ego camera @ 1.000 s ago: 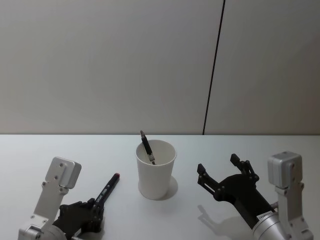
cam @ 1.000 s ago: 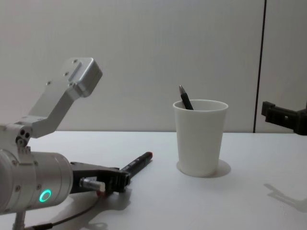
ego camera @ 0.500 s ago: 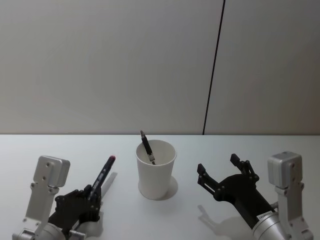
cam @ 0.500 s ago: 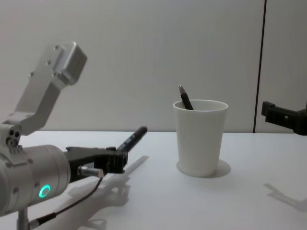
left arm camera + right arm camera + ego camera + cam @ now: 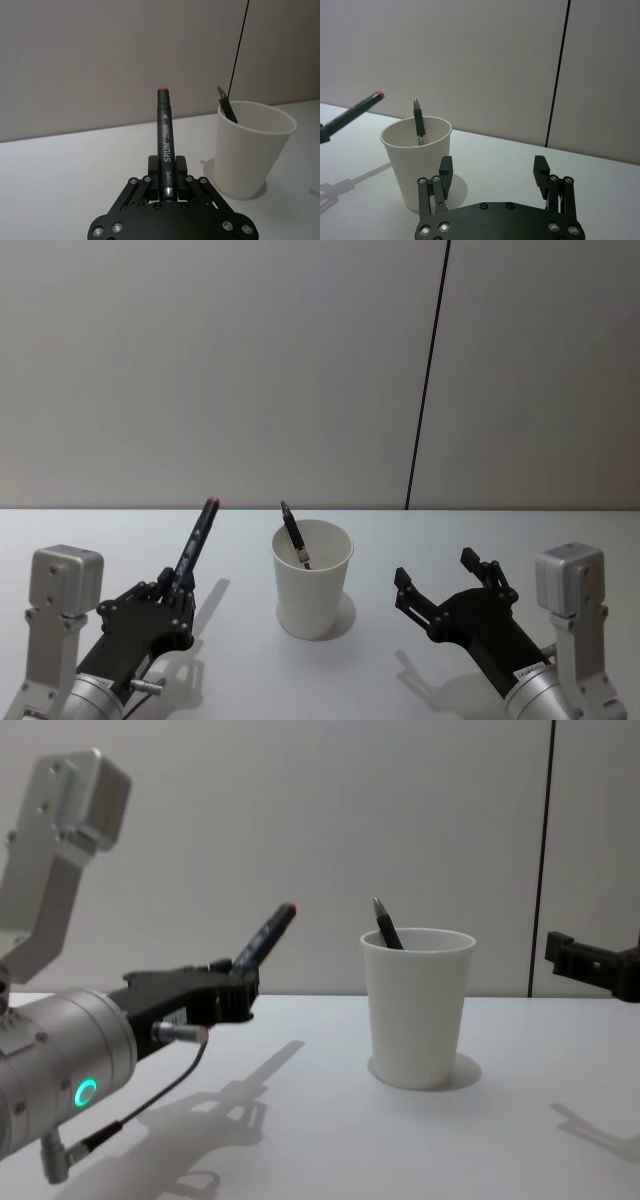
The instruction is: Place the pen into the pen holder.
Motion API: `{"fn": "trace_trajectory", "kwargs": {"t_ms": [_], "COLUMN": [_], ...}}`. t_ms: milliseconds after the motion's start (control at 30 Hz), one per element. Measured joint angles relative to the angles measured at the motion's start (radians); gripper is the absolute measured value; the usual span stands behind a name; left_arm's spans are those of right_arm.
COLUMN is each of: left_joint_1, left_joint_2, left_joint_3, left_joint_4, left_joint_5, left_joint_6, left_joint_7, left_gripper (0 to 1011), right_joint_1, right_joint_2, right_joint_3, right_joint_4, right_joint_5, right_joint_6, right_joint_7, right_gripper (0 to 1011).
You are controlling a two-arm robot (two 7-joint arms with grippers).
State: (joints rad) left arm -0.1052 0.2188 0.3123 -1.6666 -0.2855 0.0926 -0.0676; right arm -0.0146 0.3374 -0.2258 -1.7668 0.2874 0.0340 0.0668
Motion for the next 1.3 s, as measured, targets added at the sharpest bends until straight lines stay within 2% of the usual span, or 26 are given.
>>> {"fn": "trace_trajectory", "kwargs": {"t_ms": [100,167,200,400,567,733,833,1033,1300], "left_joint_1": [0.005,0.007,0.007,0.006,-0.006,-0.025,-0.034,-0.065,-0.106], "left_joint_2": [-0.006,-0.011,-0.011,-0.021,-0.029,-0.035,-0.037,-0.041,-0.041], "left_joint_3": [-0.007,-0.012,-0.012,-0.021,-0.024,-0.022,-0.019,-0.005,0.023], "left_joint_4": [0.001,0.002,0.002,0.010,0.025,0.044,0.052,0.083,0.125], "left_joint_5": [0.000,-0.001,-0.001,-0.018,-0.051,-0.094,-0.114,-0.178,-0.244], "left_joint_6": [-0.049,-0.103,-0.103,-0.205,-0.292,-0.354,-0.373,-0.407,-0.409], "left_joint_7": [-0.010,-0.023,-0.023,-0.065,-0.125,-0.193,-0.223,-0.318,-0.415], "left_gripper": [194,194,194,194,194,194,194,193,194], "right_joint_1": [0.000,0.000,0.000,0.000,0.000,0.000,0.000,0.000,0.000], "right_joint_2": [0.000,0.000,0.000,0.000,0.000,0.000,0.000,0.000,0.000], "right_joint_3": [0.000,0.000,0.000,0.000,0.000,0.000,0.000,0.000,0.000], "right_joint_4": [0.000,0.000,0.000,0.000,0.000,0.000,0.000,0.000,0.000], "right_joint_5": [0.000,0.000,0.000,0.000,0.000,0.000,0.000,0.000,0.000], "right_joint_6": [0.000,0.000,0.000,0.000,0.000,0.000,0.000,0.000,0.000], "right_joint_7": [0.000,0.000,0.000,0.000,0.000,0.000,0.000,0.000,0.000], "right_gripper": [1001,1001,1001,1001,1001,1001,1001,1001,1001]}}
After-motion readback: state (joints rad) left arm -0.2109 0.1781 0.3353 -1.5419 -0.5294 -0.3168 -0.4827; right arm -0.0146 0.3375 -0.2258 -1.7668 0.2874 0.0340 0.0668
